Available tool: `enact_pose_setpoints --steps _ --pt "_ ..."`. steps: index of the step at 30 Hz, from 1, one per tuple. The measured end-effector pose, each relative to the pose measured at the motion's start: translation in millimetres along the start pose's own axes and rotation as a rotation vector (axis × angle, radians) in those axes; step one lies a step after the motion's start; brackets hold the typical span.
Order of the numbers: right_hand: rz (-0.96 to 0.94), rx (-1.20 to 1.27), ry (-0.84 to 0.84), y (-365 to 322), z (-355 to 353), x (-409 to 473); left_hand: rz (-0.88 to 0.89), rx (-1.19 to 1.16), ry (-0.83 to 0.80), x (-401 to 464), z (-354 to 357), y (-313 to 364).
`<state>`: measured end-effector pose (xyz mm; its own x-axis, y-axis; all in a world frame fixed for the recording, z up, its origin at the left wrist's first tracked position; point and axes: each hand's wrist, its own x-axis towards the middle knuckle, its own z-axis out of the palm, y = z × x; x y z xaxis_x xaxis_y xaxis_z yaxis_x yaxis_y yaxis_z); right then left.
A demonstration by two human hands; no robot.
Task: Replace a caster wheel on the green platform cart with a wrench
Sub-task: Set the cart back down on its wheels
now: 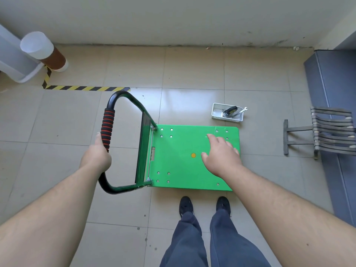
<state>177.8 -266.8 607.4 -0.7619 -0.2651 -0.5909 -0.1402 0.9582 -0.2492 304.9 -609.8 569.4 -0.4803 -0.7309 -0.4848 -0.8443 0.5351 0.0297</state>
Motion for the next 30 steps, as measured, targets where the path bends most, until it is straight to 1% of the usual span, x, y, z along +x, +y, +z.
enact_pose_setpoints --steps 4,9,14,20,30 --pt "-0.007 0.0 0.005 -7 -1 2 -0.02 0.018 -0.001 10 -9 -13" --pt "-0.024 -0.004 0.015 -15 -1 3 -0.045 0.027 0.002 12 -11 -14" --pt "-0.028 -0.001 0.019 -15 -1 2 -0.034 0.05 0.004 1 -7 -6" --pt "-0.015 0.008 0.013 -2 -5 -1 0.005 0.028 0.008 -26 7 29" --pt "0.009 0.019 0.017 30 -16 -8 0.065 -0.053 -0.039 -79 45 97"
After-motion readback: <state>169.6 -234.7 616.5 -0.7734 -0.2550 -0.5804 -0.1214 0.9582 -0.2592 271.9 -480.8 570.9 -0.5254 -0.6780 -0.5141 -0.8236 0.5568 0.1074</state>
